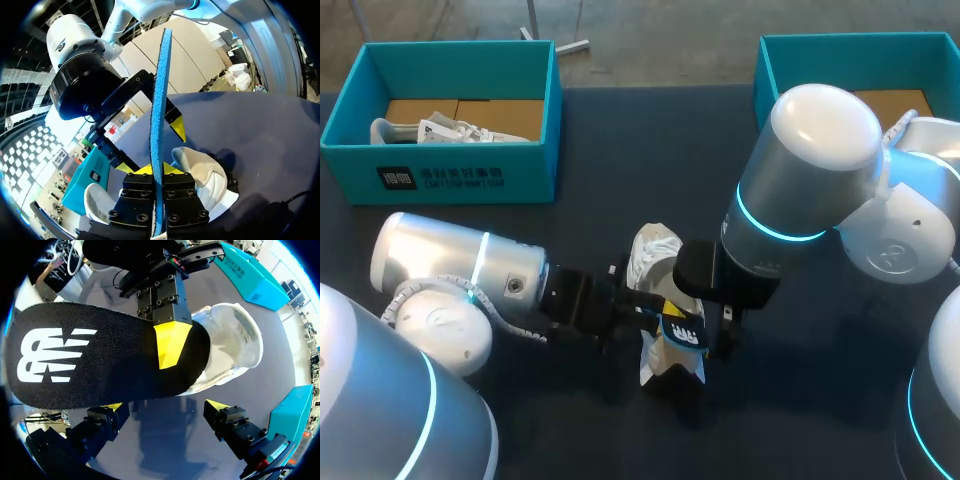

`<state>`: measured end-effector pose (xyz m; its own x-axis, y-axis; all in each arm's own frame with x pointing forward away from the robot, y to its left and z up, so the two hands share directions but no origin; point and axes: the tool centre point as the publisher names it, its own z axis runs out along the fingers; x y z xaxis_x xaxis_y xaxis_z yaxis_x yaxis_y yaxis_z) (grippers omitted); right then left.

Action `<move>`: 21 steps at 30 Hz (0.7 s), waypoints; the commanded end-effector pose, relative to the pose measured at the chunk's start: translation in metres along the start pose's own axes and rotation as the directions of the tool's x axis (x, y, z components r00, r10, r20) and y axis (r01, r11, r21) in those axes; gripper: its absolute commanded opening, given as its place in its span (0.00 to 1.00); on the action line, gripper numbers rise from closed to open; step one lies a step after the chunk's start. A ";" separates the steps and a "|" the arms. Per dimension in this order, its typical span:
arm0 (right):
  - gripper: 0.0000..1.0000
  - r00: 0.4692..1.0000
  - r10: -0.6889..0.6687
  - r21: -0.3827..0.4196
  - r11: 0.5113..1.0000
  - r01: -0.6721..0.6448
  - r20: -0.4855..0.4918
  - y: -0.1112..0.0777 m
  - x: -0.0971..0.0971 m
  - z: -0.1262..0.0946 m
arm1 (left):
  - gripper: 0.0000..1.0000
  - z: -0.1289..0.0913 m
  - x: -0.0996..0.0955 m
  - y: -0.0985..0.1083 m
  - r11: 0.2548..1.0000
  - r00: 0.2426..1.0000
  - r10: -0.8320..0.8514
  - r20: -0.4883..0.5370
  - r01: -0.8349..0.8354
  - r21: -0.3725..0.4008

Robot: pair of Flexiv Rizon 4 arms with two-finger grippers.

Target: Take the shoe out of the shoebox, open the shoe tongue, remove and reinsert the insole, then place the shoe into the shoebox

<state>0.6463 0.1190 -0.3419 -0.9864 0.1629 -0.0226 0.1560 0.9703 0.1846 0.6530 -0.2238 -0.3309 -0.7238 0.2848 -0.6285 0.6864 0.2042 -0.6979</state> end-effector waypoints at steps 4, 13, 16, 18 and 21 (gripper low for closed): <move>1.00 1.000 0.000 0.000 1.000 0.000 0.002 0.001 0.001 0.003 | 0.00 0.002 0.004 0.005 0.999 1.000 0.020 0.005 -0.020 -0.042; 1.00 1.000 0.000 0.000 1.000 0.000 0.002 0.001 0.001 0.003 | 0.00 0.003 0.005 0.018 0.994 0.999 0.045 0.007 -0.044 -0.099; 1.00 1.000 0.000 0.000 1.000 0.000 0.002 0.001 0.001 0.003 | 0.00 0.002 0.003 0.025 0.992 0.999 0.046 0.007 -0.045 -0.117; 1.00 1.000 0.000 0.000 1.000 0.000 0.002 0.001 0.001 0.003 | 0.00 0.002 0.002 0.028 0.990 0.999 0.049 0.008 -0.048 -0.133; 1.00 1.000 0.000 0.000 1.000 0.000 0.002 0.001 0.001 0.003 | 0.00 0.002 0.000 0.033 0.988 0.999 0.051 0.011 -0.048 -0.145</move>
<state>0.6463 0.1190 -0.3419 -0.9864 0.1629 -0.0225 0.1560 0.9703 0.1846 0.6722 -0.2133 -0.3527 -0.6878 0.2806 -0.6695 0.7249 0.3142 -0.6130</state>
